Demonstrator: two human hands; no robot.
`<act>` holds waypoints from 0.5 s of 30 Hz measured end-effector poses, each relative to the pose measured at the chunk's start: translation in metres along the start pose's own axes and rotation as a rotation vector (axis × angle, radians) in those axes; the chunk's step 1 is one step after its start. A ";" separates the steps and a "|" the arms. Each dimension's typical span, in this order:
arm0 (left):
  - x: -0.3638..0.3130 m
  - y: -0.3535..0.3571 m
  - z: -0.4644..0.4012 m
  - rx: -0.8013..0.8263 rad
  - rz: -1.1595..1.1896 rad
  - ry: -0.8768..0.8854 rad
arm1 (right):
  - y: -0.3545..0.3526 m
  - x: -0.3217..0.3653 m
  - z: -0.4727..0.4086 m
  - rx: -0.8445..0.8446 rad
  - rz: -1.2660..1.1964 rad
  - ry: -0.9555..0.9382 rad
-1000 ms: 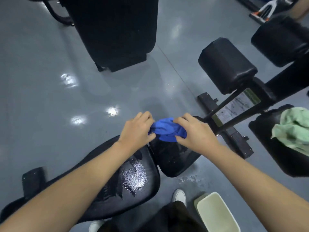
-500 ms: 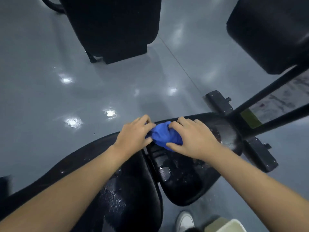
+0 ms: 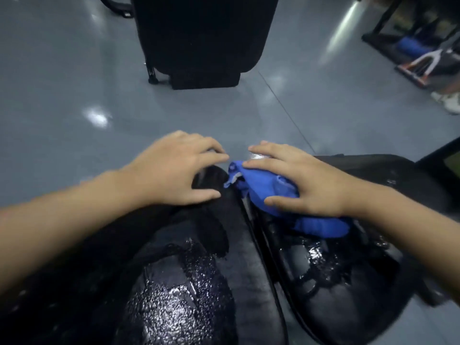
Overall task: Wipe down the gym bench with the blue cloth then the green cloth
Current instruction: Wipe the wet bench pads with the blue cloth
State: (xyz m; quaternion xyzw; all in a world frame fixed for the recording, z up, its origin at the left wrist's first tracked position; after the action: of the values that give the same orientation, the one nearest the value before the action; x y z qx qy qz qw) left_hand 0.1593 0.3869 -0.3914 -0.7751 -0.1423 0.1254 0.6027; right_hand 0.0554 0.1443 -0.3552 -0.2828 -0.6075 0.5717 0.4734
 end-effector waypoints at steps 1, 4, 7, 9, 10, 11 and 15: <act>0.006 0.000 0.008 0.020 -0.017 -0.042 | 0.002 0.000 -0.001 0.015 -0.043 0.021; 0.012 -0.003 0.023 0.030 -0.018 -0.150 | 0.003 0.004 -0.003 0.011 -0.146 0.089; -0.001 -0.005 0.032 0.031 0.015 -0.209 | 0.006 0.014 0.001 -0.035 -0.057 0.071; -0.013 -0.007 0.037 0.046 0.038 -0.235 | 0.010 0.021 0.002 -0.051 -0.005 0.103; -0.020 -0.008 0.040 0.048 0.047 -0.239 | 0.011 0.024 0.003 -0.057 -0.002 0.147; -0.029 -0.009 0.043 0.040 0.056 -0.236 | 0.012 0.027 0.003 -0.064 -0.009 0.189; -0.067 -0.017 0.061 -0.011 0.085 -0.251 | 0.014 0.040 0.005 -0.054 -0.023 0.253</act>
State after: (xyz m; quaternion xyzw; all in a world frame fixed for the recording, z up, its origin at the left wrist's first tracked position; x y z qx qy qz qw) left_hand 0.0732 0.4204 -0.3880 -0.7621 -0.1842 0.2460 0.5699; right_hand 0.0327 0.1806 -0.3580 -0.3583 -0.5612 0.5095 0.5450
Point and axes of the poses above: each hand's wrist, its own z-axis away from the middle knuckle, its own y-axis out of the palm, x = y × z, the point moved 2 cm from there along -z, towards the middle knuckle, and after that the axes turned 1 degree about x, right-handed, at the moved point
